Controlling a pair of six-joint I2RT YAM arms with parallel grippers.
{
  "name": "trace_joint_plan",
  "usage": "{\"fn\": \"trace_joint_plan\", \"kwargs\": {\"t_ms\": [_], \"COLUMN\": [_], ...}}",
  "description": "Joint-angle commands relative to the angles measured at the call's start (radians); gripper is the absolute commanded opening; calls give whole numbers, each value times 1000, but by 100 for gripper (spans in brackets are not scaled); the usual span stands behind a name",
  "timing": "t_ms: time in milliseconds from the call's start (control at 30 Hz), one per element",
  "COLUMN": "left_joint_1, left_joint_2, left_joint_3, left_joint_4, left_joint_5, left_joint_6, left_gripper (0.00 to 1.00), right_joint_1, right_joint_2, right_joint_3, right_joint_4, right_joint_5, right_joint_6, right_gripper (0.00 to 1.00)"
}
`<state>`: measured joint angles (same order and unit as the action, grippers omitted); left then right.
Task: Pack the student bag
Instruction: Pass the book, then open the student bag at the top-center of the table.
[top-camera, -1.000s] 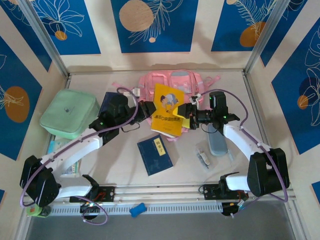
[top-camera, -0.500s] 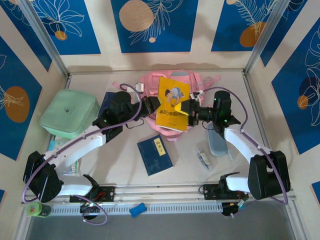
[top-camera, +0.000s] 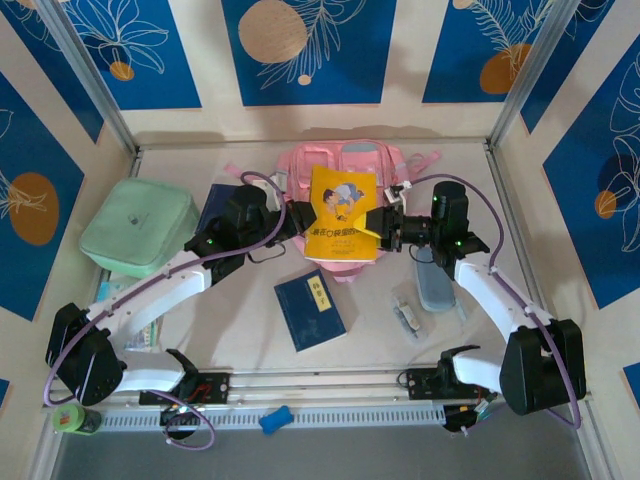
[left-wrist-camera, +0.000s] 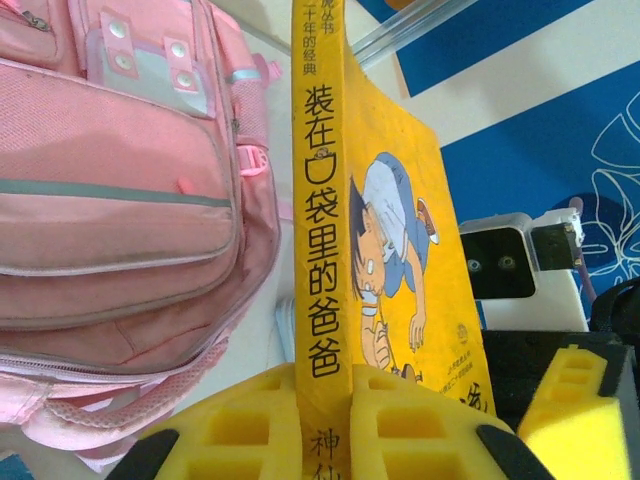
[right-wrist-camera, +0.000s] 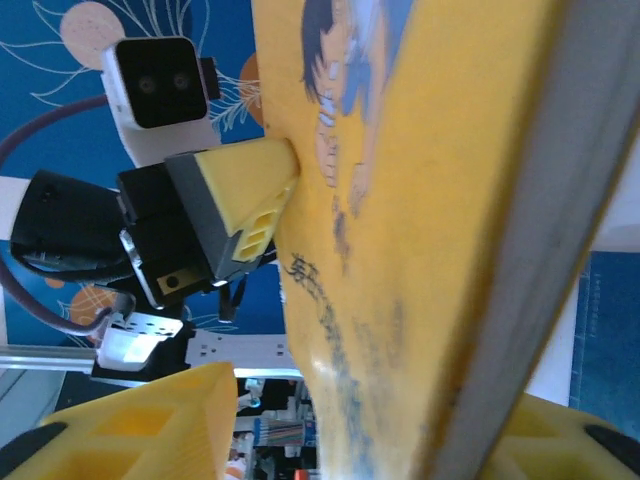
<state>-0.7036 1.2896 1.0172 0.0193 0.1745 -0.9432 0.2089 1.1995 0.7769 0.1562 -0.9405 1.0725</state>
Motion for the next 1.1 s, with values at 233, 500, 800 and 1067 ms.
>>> {"fn": "trace_joint_plan", "kwargs": {"t_ms": [233, 500, 800, 1067], "left_joint_1": [-6, -5, -24, -26], "left_joint_2": [-17, 61, 368, 628], "left_joint_3": [21, 102, 284, 491], "left_joint_4": [-42, -249, -307, -399], "left_joint_5": [-27, -175, -58, -66], "left_joint_6": [108, 639, 1141, 1326], "left_gripper": [10, 53, 71, 81], "right_joint_1": [-21, -115, -250, -426], "right_joint_2": [-22, -65, -89, -113], "right_joint_3": [75, 174, 193, 139], "right_joint_4": [-220, -624, -836, -887], "right_joint_5": [22, 189, 316, 263], "right_joint_6": [-147, -349, -449, -475], "right_gripper": [3, 0, 0, 0]}}
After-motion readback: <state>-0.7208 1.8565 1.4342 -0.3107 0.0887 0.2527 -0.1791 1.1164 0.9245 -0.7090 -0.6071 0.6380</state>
